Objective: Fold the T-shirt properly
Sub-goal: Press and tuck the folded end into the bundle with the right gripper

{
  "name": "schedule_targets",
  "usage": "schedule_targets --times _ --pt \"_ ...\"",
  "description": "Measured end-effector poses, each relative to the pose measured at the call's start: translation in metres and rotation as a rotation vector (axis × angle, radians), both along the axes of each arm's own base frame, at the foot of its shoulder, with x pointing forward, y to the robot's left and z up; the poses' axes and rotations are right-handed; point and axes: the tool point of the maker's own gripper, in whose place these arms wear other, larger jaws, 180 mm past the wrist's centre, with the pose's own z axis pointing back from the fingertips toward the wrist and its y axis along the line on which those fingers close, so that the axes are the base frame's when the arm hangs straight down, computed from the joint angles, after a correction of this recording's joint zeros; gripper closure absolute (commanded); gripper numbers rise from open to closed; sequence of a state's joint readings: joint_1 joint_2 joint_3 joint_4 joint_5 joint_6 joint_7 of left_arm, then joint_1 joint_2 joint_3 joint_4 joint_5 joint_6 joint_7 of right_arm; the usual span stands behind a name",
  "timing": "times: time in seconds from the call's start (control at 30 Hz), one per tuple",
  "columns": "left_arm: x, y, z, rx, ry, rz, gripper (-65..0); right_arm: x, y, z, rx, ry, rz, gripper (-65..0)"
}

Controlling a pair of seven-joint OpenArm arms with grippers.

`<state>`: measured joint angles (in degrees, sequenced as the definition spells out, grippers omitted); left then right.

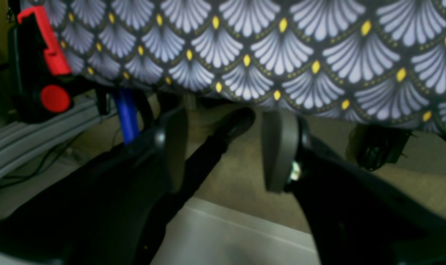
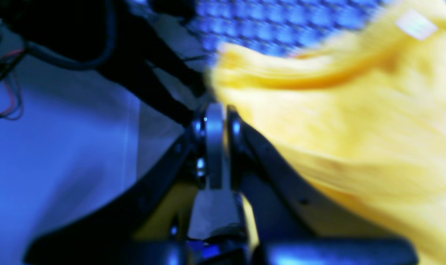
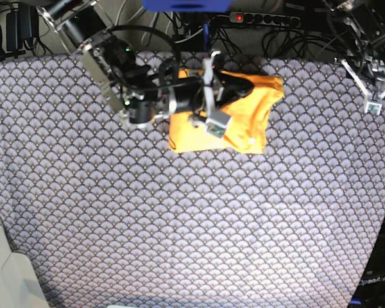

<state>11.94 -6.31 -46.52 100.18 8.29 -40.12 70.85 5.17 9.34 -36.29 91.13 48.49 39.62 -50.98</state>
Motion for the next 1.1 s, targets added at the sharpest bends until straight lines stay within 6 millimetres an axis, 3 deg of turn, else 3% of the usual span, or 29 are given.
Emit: schedule_targets --times 0.13,0.23,0.37,0.7,0.9,1.1 --pt "-0.002 0.0 -0.001 0.001 0.005 -0.001 -31.2 -0.003 0.001 -0.001 -0.005 0.002 0.011 -1.0" --pt "-0.005 -0.001 -0.003 -0.002 0.014 -0.001 -31.2 0.002 -0.01 -0.006 -0.04 -0.013 0.014 -1.0" --pt "-0.005 0.0 -0.002 0.001 0.015 -0.001 -31.2 0.016 -0.032 -0.01 -0.097 -0.057 0.003 -1.0" --pt "-0.006 -0.004 -0.004 -0.01 0.011 -0.001 -31.2 0.06 -0.043 0.012 -0.123 -0.176 -0.007 -1.0" --pt "-0.018 -0.008 -0.01 -0.019 0.018 -0.007 -31.2 0.099 -0.062 -0.024 -0.163 -0.07 -0.12 -1.0" --pt "-0.018 -0.01 -0.011 -0.02 0.013 -0.009 -31.2 0.108 -0.078 -0.065 -0.216 -0.007 -0.188 -1.0"
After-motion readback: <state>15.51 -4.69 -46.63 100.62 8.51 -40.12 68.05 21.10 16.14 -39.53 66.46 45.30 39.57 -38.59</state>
